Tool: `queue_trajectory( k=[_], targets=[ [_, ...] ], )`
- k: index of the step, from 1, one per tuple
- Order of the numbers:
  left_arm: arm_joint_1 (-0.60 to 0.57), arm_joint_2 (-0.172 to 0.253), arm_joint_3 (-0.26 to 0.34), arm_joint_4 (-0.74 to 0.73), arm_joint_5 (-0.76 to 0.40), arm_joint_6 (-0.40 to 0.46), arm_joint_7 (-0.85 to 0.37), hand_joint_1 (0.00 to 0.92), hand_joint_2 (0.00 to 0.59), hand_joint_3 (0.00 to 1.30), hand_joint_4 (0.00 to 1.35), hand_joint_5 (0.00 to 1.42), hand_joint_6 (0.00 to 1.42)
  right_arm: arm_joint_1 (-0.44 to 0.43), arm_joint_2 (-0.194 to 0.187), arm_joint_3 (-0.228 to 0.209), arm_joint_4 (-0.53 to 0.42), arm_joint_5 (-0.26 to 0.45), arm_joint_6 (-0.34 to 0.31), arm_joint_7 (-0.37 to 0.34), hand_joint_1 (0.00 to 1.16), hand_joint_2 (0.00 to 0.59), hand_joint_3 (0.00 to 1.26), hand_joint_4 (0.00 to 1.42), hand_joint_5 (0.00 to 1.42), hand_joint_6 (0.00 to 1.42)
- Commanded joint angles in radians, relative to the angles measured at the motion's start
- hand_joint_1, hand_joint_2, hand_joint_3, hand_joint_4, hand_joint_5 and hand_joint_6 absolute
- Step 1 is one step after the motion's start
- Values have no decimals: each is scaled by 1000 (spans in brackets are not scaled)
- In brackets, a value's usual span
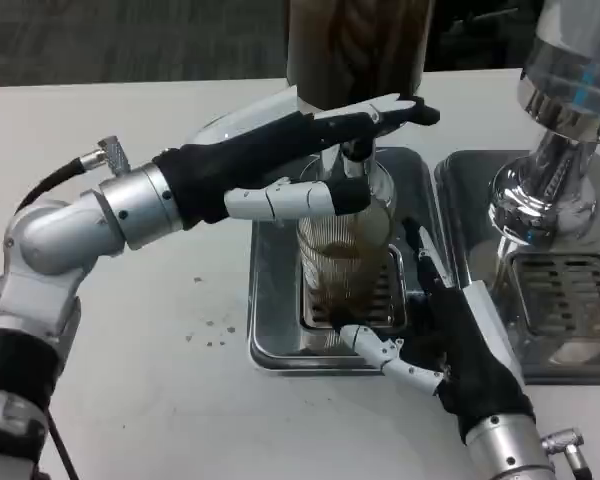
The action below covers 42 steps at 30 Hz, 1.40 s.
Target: Grasp the cup under the faucet to collect the drink, then remove the cup.
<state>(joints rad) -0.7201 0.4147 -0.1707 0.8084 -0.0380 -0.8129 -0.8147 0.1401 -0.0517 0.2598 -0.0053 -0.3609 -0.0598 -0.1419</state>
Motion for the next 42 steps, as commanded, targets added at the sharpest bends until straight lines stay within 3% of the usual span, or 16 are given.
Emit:
queue_trajectory(
  k=[1,18,42],
  targets=[
    [48,13,-13,13,18,37,-36,0,70,137,35,46,0,-14,0,-3,6,4,-11,6,681,213,0,0,0,0],
    [63,-2,9,4,-63,86,-76,0,70,141,38,56,1,-27,7,2,5,0,-15,2,664,216,0,0,0,0],
    [28,-37,135,-26,-171,134,-138,0,80,174,110,121,62,-10,18,9,4,-11,-10,-7,663,228,0,0,0,0]
  ],
)
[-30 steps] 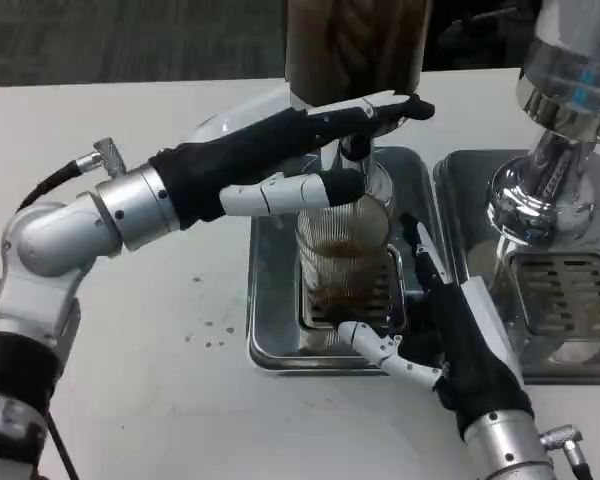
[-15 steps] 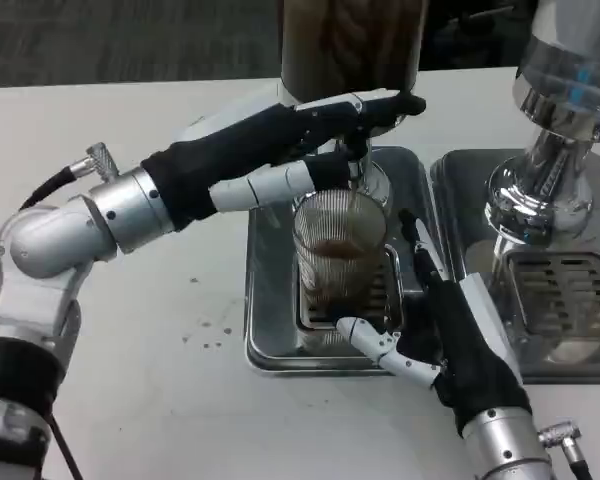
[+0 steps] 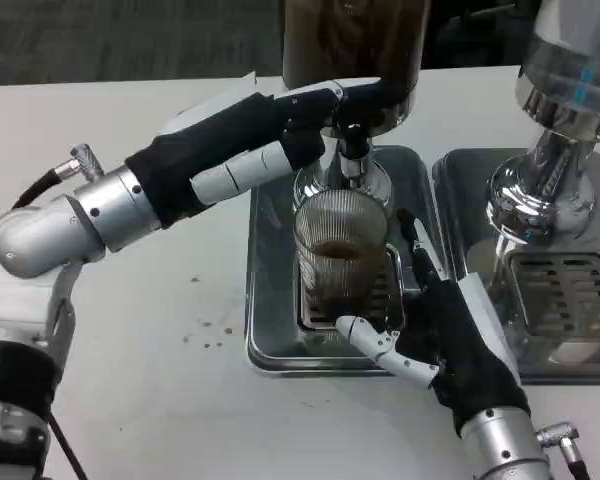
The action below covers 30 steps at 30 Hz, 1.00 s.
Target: Grasp the cup under the faucet to collect the drink, then remove the cup.
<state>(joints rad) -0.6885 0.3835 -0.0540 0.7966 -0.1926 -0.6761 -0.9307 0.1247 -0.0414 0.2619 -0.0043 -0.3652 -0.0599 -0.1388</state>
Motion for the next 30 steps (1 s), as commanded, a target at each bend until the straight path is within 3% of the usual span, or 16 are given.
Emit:
queue_trajectory(
  k=[1,12,30],
  targets=[
    [-5,-7,22,-16,-20,-1,-24,0,80,175,111,123,63,6,8,7,4,-7,-10,-11,664,229,0,0,0,0],
    [-5,-27,67,-92,-91,45,-58,0,96,184,124,140,92,20,7,9,0,-7,-6,-19,665,230,0,0,0,0],
    [55,-13,182,-352,-197,123,-42,0,100,191,124,152,99,26,1,10,-18,-4,-5,-11,665,230,0,0,0,0]
  ],
)
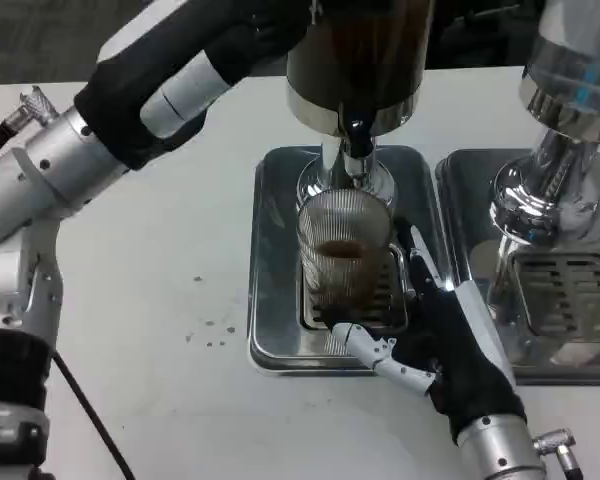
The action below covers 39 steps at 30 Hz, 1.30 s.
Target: Grasp the cup under the faucet to collect the drink, then remove the cup.
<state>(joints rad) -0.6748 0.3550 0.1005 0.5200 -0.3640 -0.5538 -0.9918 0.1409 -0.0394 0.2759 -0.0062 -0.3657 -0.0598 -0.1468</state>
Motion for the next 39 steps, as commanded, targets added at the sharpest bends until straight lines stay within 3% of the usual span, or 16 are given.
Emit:
queue_trajectory(
  k=[1,7,20,28,39],
  targets=[
    [60,21,33,-101,-21,-8,28,0,101,192,126,153,99,11,-2,-4,-19,-3,-6,-3,665,230,0,0,0,0],
    [211,52,65,-215,81,-87,142,0,102,176,108,135,91,14,-10,-6,-27,-3,-26,-5,663,229,0,0,0,0],
    [433,112,97,-193,152,-85,271,0,110,149,81,109,73,-6,-17,-8,13,13,-81,4,647,227,0,0,0,0],
    [497,138,104,-183,146,-86,293,0,115,151,81,107,72,-70,-12,-24,106,26,-124,0,641,221,0,0,0,0],
    [519,151,104,-175,141,-66,305,0,123,156,90,112,71,-173,-4,-45,223,26,-136,-12,641,213,0,0,0,0]
  ],
)
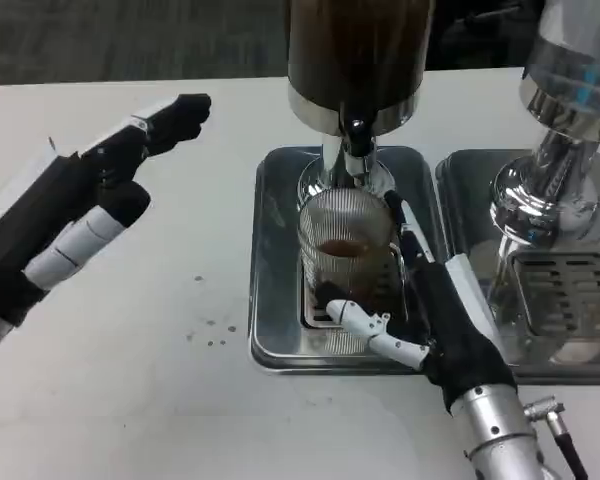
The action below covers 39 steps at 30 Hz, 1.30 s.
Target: Grasp the cup under the faucet to collect the drink, then remove the cup.
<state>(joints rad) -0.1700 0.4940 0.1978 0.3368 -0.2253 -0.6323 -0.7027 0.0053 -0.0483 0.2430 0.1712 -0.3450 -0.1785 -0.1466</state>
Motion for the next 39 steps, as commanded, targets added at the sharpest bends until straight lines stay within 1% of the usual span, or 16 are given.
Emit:
queue_trajectory(
  k=[1,4,13,15,27,31,39],
  targets=[
    [17,13,7,9,2,14,17,0,124,156,91,113,71,-47,6,-15,58,6,-19,-13,641,212,0,0,0,0],
    [27,13,8,10,2,20,21,0,132,156,97,117,71,-71,8,-20,92,10,-28,-14,641,209,0,0,0,0],
    [41,23,11,9,3,35,25,0,138,183,124,136,74,-139,16,-43,218,33,-82,-26,634,201,0,0,0,0],
    [43,26,12,8,2,39,24,0,148,194,132,140,74,-151,17,-47,243,36,-93,-29,633,200,0,0,0,0],
    [46,36,17,17,2,59,15,0,157,226,154,153,87,-218,25,-56,371,50,-162,-31,637,186,0,0,0,0],
    [46,41,15,22,3,64,10,0,159,229,157,153,88,-234,32,-59,424,53,-200,-39,639,184,0,0,0,0],
    [46,62,14,27,1,74,2,0,161,237,174,167,90,-282,58,-59,575,58,-309,-69,640,183,0,0,0,0]
  ],
)
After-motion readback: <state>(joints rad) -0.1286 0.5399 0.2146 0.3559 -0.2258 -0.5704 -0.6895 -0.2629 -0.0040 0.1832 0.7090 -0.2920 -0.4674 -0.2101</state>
